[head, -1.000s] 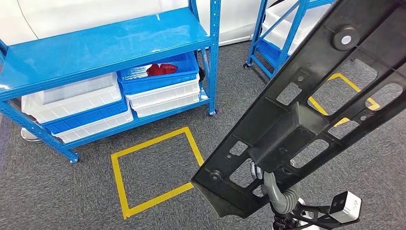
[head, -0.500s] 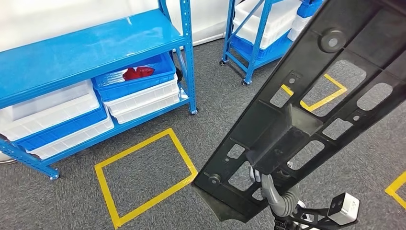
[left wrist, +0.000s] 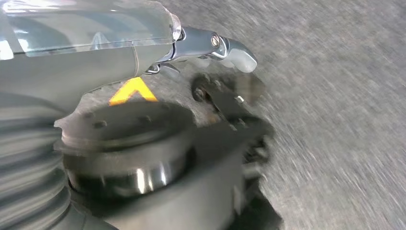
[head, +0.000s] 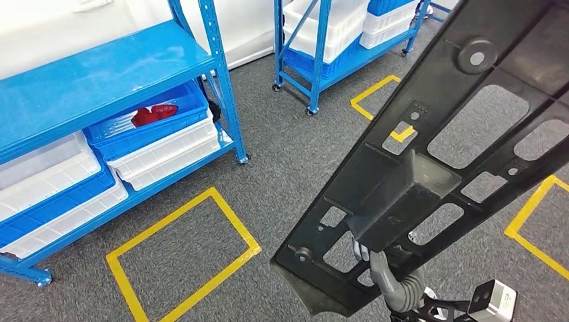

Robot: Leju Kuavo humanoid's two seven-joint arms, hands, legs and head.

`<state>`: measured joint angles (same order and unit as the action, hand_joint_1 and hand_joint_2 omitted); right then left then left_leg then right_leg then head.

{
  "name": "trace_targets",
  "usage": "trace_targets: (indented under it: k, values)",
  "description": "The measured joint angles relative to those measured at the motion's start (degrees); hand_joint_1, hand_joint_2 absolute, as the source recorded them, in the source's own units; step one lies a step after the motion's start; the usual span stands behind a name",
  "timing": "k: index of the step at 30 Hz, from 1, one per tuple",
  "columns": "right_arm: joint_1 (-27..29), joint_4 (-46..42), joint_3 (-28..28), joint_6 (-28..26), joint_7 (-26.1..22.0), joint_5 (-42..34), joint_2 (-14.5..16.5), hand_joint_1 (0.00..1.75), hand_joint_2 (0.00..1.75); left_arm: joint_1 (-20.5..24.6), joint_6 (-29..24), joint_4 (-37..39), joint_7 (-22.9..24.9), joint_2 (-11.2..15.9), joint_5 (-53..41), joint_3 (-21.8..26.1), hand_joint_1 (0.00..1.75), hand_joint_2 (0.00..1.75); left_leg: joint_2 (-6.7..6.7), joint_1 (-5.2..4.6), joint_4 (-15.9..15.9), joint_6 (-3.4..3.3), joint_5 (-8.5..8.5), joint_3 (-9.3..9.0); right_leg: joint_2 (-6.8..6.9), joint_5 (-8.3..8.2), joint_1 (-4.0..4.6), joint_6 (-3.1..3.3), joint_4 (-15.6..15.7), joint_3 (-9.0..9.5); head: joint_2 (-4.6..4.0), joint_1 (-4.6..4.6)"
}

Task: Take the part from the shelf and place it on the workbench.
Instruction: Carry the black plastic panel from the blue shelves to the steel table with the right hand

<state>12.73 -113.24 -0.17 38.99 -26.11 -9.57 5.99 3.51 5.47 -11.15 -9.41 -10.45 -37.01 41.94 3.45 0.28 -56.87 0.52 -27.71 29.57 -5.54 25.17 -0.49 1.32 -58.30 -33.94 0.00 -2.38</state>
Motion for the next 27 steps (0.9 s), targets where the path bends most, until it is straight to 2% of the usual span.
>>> trace_targets:
  k: [2,3,4,6,8,9,10,11,12,14,15,18,20,22,23,24,25,26,27]
  values:
    - [0.26,-0.44,-0.02,0.01,-0.1,0.28,-0.01,1.71,1.75,0.14,0.55,-0.01,-1.25,-0.21,-0.15,0.02,0.0,1.75,-0.66,-0.03,0.57,-0.36,0.16,-0.16,-0.86,-0.35,-0.17,-0.85,0.15,-0.32,-0.01,0.0]
    - [0.38,-0.58,-0.04,0.01,-0.22,0.32,-0.03,1.71,1.75,0.22,0.62,-0.01,-1.66,-0.32,-0.25,0.03,0.0,1.75,-1.21,0.05,1.01,-0.66,0.46,-0.34,-0.28,-0.25,-0.17,-1.15,-0.01,-0.46,-0.01,0.0]
    - [0.37,-0.7,-0.05,0.01,-0.37,0.31,-0.06,1.71,1.75,0.27,0.62,-0.01,-1.95,-0.45,-0.38,0.04,0.0,1.75,-1.8,0.16,1.45,-0.98,0.79,-0.54,0.9,0.43,-0.09,-1.36,-0.88,-0.9,-0.01,0.01]
    - [0.19,-0.78,-0.09,-0.04,-0.54,0.21,-0.13,1.71,1.75,0.25,0.5,-0.01,-2.33,-0.66,-0.74,0.05,0.0,1.75,-3.11,0.21,1.95,-1.41,1.16,-0.67,3.92,3.7,-0.03,-1.69,-6.2,-3.41,0.0,0.02]
    - [0.07,-0.78,-0.17,-0.15,-0.5,-0.05,-0.16,1.71,1.75,0.12,-0.15,-0.01,-2.65,-0.75,-1.93,-0.05,0.0,1.75,-4.47,0.1,1.85,-1.52,1.13,-0.47,4.91,7.14,-0.23,-2.1,-13.87,-7.04,-0.01,0.02]
    - [0.08,-0.77,-0.23,-0.27,-0.45,-0.18,-0.19,1.71,1.75,0.07,-0.74,-0.01,-2.97,-0.79,-2.91,-0.24,0.0,1.75,-5.14,0.07,1.78,-1.49,1.08,-0.4,5.03,7.55,-0.36,-2.28,-15.9,-7.96,-0.01,0.02]
    - [0.09,-0.76,-0.3,-0.45,-0.41,-0.26,-0.22,1.71,1.75,0.07,-1.4,-0.01,-3.45,-0.85,-3.96,-0.53,0.0,1.75,-5.73,0.06,1.69,-1.42,1.0,-0.36,5.18,6.85,-0.48,-2.41,-15.66,-7.71,-0.01,0.02]
    - [0.11,-0.8,-0.34,-0.74,-0.38,-0.29,-0.24,1.71,1.75,0.1,-2.0,0.0,-4.21,-0.95,-4.87,-0.91,0.0,1.75,-6.25,0.07,1.54,-1.28,0.86,-0.38,5.5,5.23,-0.58,-2.48,-12.94,-6.15,0.0,0.02]
    - [0.15,-0.86,-0.37,-1.13,-0.36,-0.28,-0.26,1.71,1.75,0.17,-2.5,0.0,-5.25,-1.07,-5.63,-1.3,0.0,1.75,-6.69,0.05,1.31,-1.08,0.64,-0.43,6.28,3.38,-0.66,-2.5,-8.71,-3.76,0.0,0.02]
    - [0.32,-1.08,-0.38,-2.31,-0.42,-0.21,-0.27,1.71,1.75,0.38,-3.25,-0.01,-8.25,-1.25,-6.83,-2.07,0.0,1.75,-7.28,-0.23,0.75,-0.49,0.11,-0.45,8.02,1.44,-0.49,-2.03,-2.03,-0.08,0.0,0.02]
    - [0.49,-1.25,-0.4,-3.0,-0.47,-0.17,-0.27,1.71,1.75,0.54,-3.69,-0.02,-10.02,-1.29,-7.4,-2.49,0.0,1.75,-7.51,-0.4,0.52,-0.16,-0.11,-0.46,8.51,1.35,-0.35,-1.69,-0.69,0.57,0.0,0.02]
    - [1.12,-1.78,-0.47,-4.59,-0.58,-0.07,-0.28,1.71,1.75,1.23,-5.71,-0.02,-13.83,-1.44,-8.78,-3.7,0.0,1.75,-8.1,-0.37,0.26,0.77,-0.52,-0.53,7.48,1.35,-0.23,-0.61,-0.46,0.24,0.0,0.01]
    - [1.29,-2.08,-0.49,-5.29,-0.62,0.07,-0.28,1.71,1.75,1.6,-7.78,-0.02,-15.58,-1.65,-9.78,-4.49,0.0,1.75,-6.56,-0.08,-2.29,1.35,-2.54,0.5,6.55,1.08,-0.36,0.06,-0.23,0.14,0.0,0.01]
    - [1.34,-2.2,-0.5,-5.79,-0.69,0.39,-0.27,1.71,1.75,1.69,-9.8,-0.02,-17.06,-1.77,-10.7,-5.23,0.0,1.75,-4.53,0.11,-9.53,1.67,-6.57,3.69,5.59,0.92,-0.31,0.48,-0.15,0.02,0.0,0.01]
    - [1.36,-2.21,-0.5,-6.0,-0.73,0.57,-0.27,1.71,1.75,1.68,-10.62,-0.02,-17.62,-1.77,-10.91,-5.55,0.0,1.75,-4.14,0.14,-13.64,1.73,-8.26,5.6,5.04,0.89,-0.21,0.58,-0.17,-0.04,0.0,0.01]
    - [1.38,-2.21,-0.5,-6.21,-0.78,0.73,-0.27,1.71,1.75,1.66,-11.09,-0.01,-18.04,-1.77,-10.69,-5.8,0.0,1.75,-3.99,0.13,-16.49,1.7,-9.0,6.99,4.46,0.87,-0.1,0.63,-0.21,-0.07,0.0,0.01]
    - [1.38,-2.21,-0.51,-6.38,-0.84,0.86,-0.27,1.71,1.75,1.66,-11.03,-0.01,-18.29,-1.77,-9.98,-5.94,0.0,1.75,-3.93,0.12,-17.2,1.57,-8.52,7.43,3.87,0.87,-0.01,0.64,-0.24,-0.06,0.0,0.01]
    - [1.36,-2.21,-0.51,-6.5,-0.89,0.93,-0.27,1.71,1.75,1.66,-10.53,-0.01,-18.42,-1.77,-8.96,-5.92,0.0,1.75,-3.79,0.11,-15.47,1.34,-6.9,6.76,3.24,0.86,0.07,0.64,-0.28,0.01,0.0,0.02]
    - [1.32,-2.21,-0.52,-6.66,-0.94,0.99,-0.27,1.71,1.75,1.67,-9.68,-0.01,-18.41,-1.77,-7.68,-5.71,0.0,1.75,-3.36,0.09,-11.75,1.0,-4.54,5.16,2.62,0.86,0.14,0.64,-0.29,0.11,0.0,0.02]
